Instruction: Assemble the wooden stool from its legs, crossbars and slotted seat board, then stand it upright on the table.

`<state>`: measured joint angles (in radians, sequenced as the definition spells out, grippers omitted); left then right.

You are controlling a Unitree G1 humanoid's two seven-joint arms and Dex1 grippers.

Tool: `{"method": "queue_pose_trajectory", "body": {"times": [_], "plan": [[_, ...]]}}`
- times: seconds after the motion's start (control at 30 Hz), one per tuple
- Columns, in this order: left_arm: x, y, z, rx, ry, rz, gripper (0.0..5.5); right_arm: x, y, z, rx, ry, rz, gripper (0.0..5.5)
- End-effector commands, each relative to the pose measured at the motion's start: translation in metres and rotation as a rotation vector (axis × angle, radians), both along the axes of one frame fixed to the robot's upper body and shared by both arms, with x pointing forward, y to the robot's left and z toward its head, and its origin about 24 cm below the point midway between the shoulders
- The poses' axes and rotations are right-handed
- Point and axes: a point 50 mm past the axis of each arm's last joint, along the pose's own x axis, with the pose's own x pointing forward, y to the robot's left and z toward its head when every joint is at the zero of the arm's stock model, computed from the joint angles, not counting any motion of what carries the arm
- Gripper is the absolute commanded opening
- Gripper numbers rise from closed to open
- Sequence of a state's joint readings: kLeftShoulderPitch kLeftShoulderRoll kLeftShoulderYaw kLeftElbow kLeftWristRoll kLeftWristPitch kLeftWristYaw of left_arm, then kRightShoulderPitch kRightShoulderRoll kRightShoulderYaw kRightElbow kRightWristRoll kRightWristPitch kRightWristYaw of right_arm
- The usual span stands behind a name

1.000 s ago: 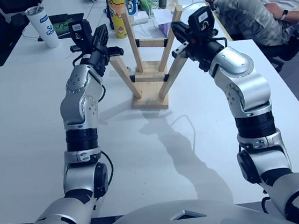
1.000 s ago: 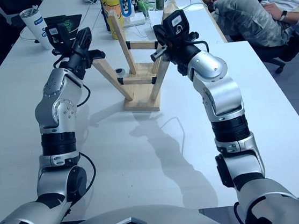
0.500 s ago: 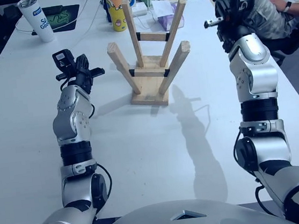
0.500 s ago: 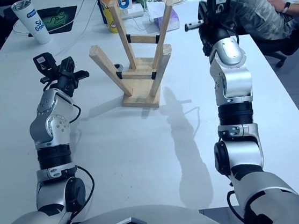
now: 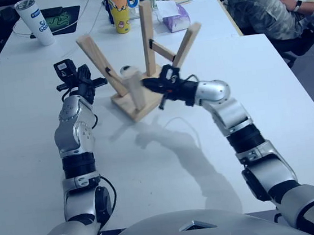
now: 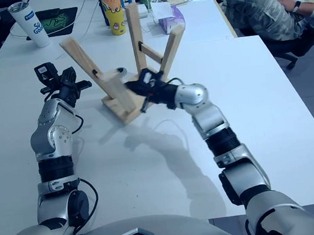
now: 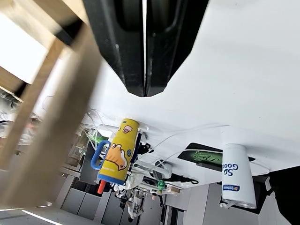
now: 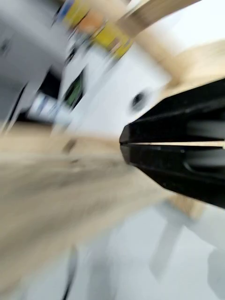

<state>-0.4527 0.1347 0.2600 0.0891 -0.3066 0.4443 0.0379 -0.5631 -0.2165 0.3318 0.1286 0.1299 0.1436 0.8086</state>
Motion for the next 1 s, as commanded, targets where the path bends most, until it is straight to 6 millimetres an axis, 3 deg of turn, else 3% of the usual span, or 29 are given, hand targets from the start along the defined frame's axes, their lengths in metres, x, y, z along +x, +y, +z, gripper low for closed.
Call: {"method": "queue_pose_trajectory", "body": {"times": [0.03,0.13,0.3,0.37,0.43,0.47,0.53,0.6,0.67,0.73,0.87,1.0], "plan": [[-0.007,0.028,-0.004,0.047,0.028,0.09,0.02,-0.002,0.013,0.024,0.022,-0.083,-0.01,0.0],[-0.014,0.046,-0.011,0.093,0.056,0.146,0.02,0.009,-0.002,0.052,0.18,-0.138,-0.169,0.0],[-0.022,0.054,-0.029,0.106,0.112,0.173,0.02,0.007,-0.039,0.148,0.688,-0.229,-0.325,0.0],[-0.022,0.05,-0.033,0.104,0.122,0.159,0.02,0.016,-0.063,0.178,0.848,-0.235,-0.443,0.0],[-0.022,0.044,-0.035,0.104,0.126,0.14,0.02,0.038,-0.096,0.189,0.907,-0.214,-0.672,0.0],[-0.022,0.043,-0.035,0.107,0.127,0.131,0.02,0.051,-0.107,0.18,0.812,-0.217,-0.798,0.0],[-0.022,0.041,-0.035,0.114,0.128,0.117,0.02,0.076,-0.119,0.138,0.49,-0.206,-1.004,0.0],[-0.022,0.04,-0.036,0.124,0.132,0.103,0.02,0.089,-0.126,0.079,0.22,-0.116,-1.076,0.0],[-0.022,0.037,-0.037,0.139,0.138,0.08,0.02,0.088,-0.128,0.035,0.08,-0.046,-1.048,0.0],[-0.021,0.035,-0.038,0.147,0.143,0.066,0.02,0.084,-0.122,0.019,0.031,-0.074,-0.964,0.0],[-0.022,0.031,-0.042,0.155,0.156,0.037,0.02,0.06,-0.088,0.006,0.056,-0.106,-0.605,0.0],[-0.021,0.024,-0.041,0.166,0.155,-0.004,0.02,0.041,-0.07,-0.005,0.032,-0.066,-0.388,0.0]]}}
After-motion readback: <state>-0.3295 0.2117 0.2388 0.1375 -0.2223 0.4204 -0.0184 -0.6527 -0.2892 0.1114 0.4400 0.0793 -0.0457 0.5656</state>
